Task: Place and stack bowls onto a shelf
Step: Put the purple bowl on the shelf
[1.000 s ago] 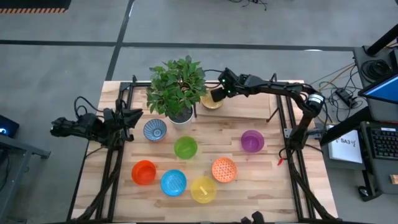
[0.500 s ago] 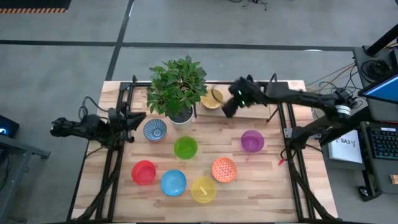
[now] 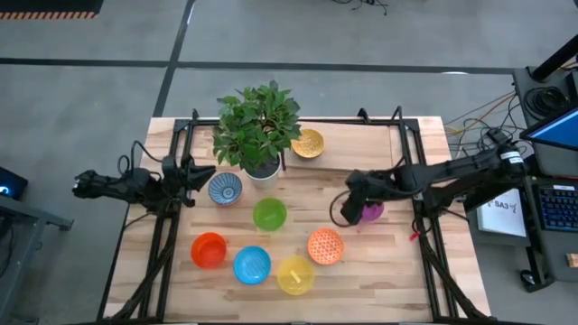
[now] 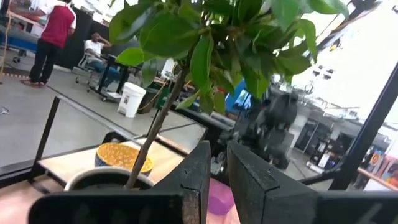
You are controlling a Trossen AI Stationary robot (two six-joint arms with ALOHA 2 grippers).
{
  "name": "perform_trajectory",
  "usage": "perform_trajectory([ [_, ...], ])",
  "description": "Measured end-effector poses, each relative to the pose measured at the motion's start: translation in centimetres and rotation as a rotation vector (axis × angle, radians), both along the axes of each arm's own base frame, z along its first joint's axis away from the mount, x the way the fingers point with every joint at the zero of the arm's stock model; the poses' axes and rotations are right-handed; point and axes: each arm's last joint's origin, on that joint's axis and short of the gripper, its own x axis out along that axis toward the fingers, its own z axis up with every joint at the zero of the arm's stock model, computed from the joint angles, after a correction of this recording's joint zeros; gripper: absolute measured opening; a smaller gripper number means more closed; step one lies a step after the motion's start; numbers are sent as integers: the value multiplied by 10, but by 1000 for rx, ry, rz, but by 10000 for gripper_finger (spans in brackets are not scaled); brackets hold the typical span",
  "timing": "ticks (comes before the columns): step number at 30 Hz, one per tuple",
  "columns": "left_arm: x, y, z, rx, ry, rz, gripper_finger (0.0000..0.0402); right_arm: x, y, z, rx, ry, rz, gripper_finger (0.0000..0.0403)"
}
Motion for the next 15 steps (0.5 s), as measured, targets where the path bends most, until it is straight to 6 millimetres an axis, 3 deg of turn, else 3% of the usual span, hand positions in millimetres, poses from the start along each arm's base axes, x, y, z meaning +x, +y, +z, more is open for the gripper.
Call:
perform_trajectory([
  [6,3,-1,3,-4,-20,1,38,-7,4,-20,49,75,-66,185],
  [15,11,-1,2,-46,-3,59,38,-6,3,-9,16,97,21,185],
])
